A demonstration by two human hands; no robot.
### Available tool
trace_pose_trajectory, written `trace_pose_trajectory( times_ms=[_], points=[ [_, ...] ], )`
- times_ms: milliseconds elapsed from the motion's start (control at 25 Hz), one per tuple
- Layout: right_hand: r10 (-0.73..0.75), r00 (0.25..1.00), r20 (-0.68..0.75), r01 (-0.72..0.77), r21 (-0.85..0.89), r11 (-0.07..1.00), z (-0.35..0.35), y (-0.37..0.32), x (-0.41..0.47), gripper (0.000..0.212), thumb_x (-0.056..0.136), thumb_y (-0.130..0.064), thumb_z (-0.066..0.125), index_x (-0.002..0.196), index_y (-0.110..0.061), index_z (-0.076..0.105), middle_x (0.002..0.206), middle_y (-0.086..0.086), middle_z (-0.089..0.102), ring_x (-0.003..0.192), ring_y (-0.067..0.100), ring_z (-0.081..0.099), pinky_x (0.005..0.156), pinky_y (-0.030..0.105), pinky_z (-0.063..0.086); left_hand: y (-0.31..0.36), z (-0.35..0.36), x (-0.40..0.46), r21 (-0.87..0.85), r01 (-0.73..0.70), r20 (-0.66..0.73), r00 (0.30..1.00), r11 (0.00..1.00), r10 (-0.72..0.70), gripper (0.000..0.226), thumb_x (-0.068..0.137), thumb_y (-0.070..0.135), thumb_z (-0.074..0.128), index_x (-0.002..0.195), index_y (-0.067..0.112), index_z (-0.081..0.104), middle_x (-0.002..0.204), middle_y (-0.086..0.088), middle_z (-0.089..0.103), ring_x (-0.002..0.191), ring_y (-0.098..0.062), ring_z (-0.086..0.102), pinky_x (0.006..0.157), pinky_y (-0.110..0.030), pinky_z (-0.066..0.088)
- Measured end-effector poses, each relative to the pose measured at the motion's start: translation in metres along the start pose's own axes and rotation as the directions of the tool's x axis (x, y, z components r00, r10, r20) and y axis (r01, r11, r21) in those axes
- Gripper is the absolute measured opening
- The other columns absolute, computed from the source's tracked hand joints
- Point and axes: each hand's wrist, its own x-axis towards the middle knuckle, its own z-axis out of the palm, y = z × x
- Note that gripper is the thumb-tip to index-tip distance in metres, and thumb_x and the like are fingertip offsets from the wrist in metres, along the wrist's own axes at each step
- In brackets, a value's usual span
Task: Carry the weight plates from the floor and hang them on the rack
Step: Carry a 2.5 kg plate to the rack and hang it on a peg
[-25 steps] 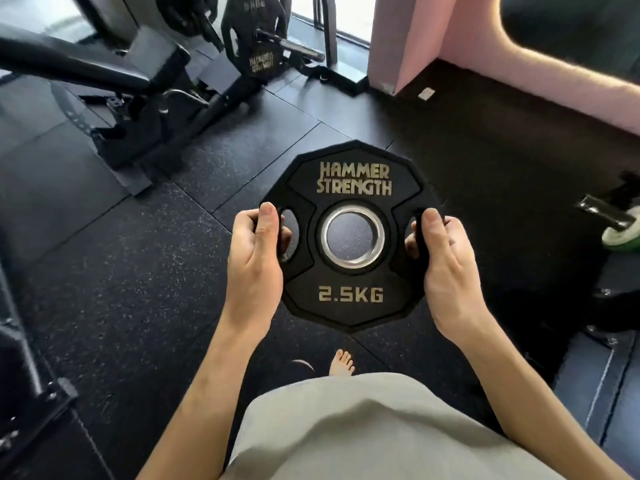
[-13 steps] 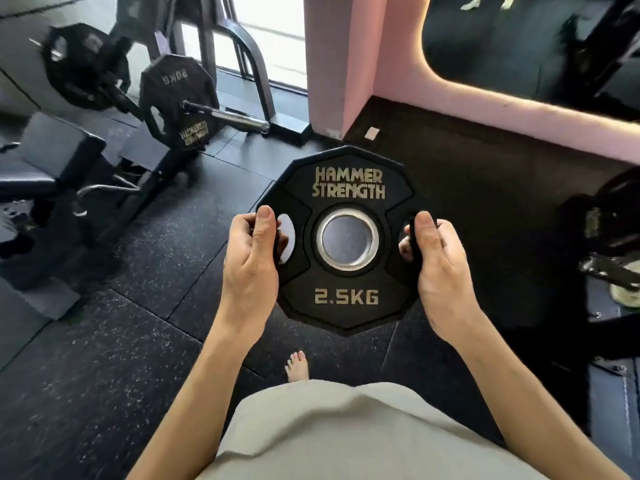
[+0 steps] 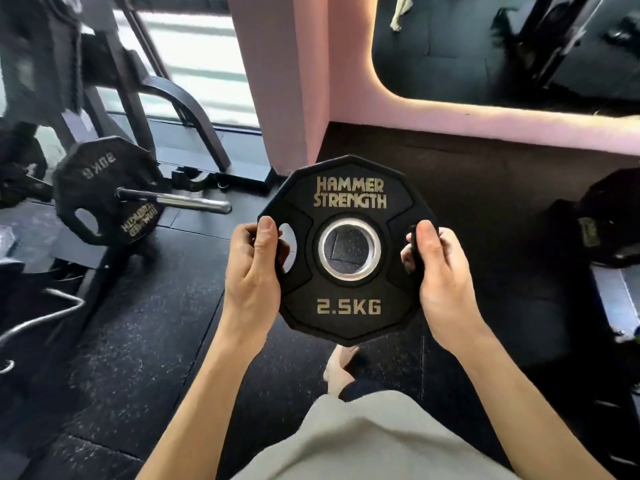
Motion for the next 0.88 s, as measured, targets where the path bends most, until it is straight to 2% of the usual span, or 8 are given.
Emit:
trace_pose_trajectory(
  times_ms=[160,360,480,560,640,760,880],
  points=[
    [0.032,0.999,-0.027,-0.032,0.001,0.999,0.028,-0.016,0.105,0.032,0.098,-0.047,0.045,0.087,-0.019,0.055,0.064,-0.012,0.056,0.068,0.005,0.052,0.073,0.024,0.045,0.013,0.03,0.108,-0.015,0.014,0.016,1.0,1.0,-0.014,0.036,0.093,0.053,0.044,0.093,0.019,0.053,0.073,0.008,0.052,0.067,-0.008,0.047,0.065,-0.029,0.04],
    [-0.003,0.999,-0.048,0.002,-0.019,1.0,0.056,-0.044,0.228,0.031,0.099,-0.044,0.044,0.089,-0.017,0.054,0.061,-0.017,0.055,0.064,-0.003,0.052,0.068,0.012,0.044,0.03,0.069,0.234,-0.015,0.005,0.023,1.0,1.0,-0.004,0.035,0.092,0.054,0.044,0.091,0.02,0.052,0.076,0.005,0.05,0.07,-0.011,0.047,0.066,-0.029,0.041],
    [-0.009,0.997,-0.073,0.008,-0.01,1.0,0.072,-0.05,0.295,0.03,0.099,-0.044,0.044,0.09,-0.017,0.054,0.062,-0.015,0.054,0.064,-0.003,0.051,0.068,0.01,0.044,0.033,0.091,0.308,-0.052,-0.003,0.038,0.999,0.999,0.005,0.032,0.098,0.048,0.046,0.086,0.019,0.051,0.072,0.008,0.05,0.067,-0.008,0.048,0.065,-0.028,0.042],
    [-0.013,0.994,-0.105,0.011,-0.024,1.0,0.085,-0.054,0.346,0.029,0.099,-0.045,0.044,0.089,-0.019,0.054,0.065,-0.014,0.054,0.064,-0.005,0.051,0.068,0.01,0.045,0.033,0.106,0.367,-0.046,-0.006,0.062,0.998,0.999,0.008,0.031,0.092,0.052,0.047,0.082,0.023,0.052,0.073,0.008,0.051,0.073,-0.014,0.048,0.072,-0.036,0.043],
    [-0.023,0.989,-0.148,0.019,-0.026,0.999,0.1,-0.059,0.401,0.029,0.099,-0.045,0.044,0.087,-0.02,0.055,0.064,-0.016,0.055,0.064,-0.006,0.051,0.069,0.012,0.045,0.034,0.123,0.428,-0.055,-0.008,0.105,0.994,0.998,0.014,0.03,0.089,0.054,0.047,0.08,0.027,0.053,0.075,0.008,0.052,0.078,-0.016,0.048,0.077,-0.041,0.042],
    [-0.01,0.974,-0.227,0.015,0.02,1.0,0.12,-0.067,0.471,0.028,0.099,-0.044,0.046,0.088,-0.021,0.057,0.064,-0.017,0.057,0.065,-0.005,0.052,0.073,0.017,0.044,0.041,0.142,0.513,-0.044,-0.005,0.18,0.984,0.999,0.013,0.03,0.086,0.064,0.047,0.077,0.037,0.057,0.081,0.006,0.053,0.082,-0.014,0.048,0.08,-0.04,0.041],
    [-0.023,0.937,-0.348,0.042,0.047,0.998,0.132,-0.083,0.541,0.027,0.099,-0.043,0.046,0.088,-0.021,0.058,0.066,-0.018,0.059,0.067,-0.005,0.054,0.075,0.019,0.043,0.059,0.176,0.599,0.007,-0.033,0.294,0.955,0.999,0.029,0.035,0.089,0.062,0.045,0.08,0.03,0.054,0.083,0.002,0.052,0.081,-0.015,0.047,0.078,-0.038,0.042]
  ],
)
